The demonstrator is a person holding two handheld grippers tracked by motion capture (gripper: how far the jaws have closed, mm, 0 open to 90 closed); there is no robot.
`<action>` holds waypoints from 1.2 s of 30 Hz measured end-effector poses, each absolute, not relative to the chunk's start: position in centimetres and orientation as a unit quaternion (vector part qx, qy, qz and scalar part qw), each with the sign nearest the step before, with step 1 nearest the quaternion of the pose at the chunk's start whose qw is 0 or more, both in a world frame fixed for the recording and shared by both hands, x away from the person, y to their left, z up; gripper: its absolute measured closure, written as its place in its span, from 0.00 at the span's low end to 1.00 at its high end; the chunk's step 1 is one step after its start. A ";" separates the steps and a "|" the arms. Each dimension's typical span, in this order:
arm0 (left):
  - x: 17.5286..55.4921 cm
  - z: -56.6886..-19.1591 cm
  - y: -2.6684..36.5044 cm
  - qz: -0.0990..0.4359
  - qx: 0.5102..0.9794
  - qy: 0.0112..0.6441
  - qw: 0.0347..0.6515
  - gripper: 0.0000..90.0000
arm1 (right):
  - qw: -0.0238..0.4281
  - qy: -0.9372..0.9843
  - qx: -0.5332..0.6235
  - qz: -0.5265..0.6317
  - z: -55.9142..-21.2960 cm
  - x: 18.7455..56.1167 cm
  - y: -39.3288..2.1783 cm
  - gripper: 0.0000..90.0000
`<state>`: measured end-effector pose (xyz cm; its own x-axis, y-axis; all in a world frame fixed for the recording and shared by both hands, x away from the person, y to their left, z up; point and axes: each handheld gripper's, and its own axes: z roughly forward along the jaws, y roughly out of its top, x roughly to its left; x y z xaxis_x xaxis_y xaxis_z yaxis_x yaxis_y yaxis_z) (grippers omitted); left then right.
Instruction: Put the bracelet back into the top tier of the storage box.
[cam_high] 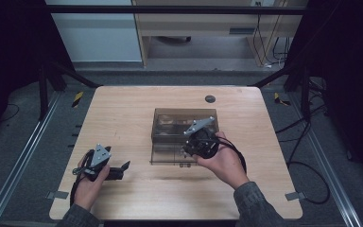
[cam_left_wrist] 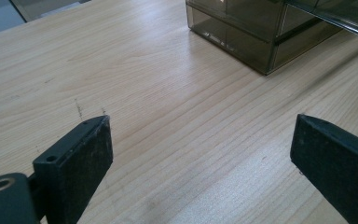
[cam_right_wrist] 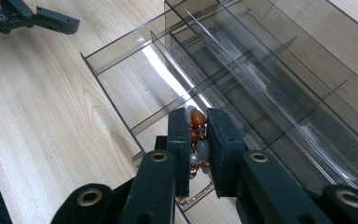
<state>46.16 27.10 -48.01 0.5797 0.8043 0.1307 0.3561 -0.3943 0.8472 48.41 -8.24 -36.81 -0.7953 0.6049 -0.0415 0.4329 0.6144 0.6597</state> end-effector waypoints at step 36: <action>46.2 -48.0 26.9 0.272 0.792 0.364 0.407 0.06 | 0.129 0.897 0.306 0.292 -38.9 49.4 -7.0 0.89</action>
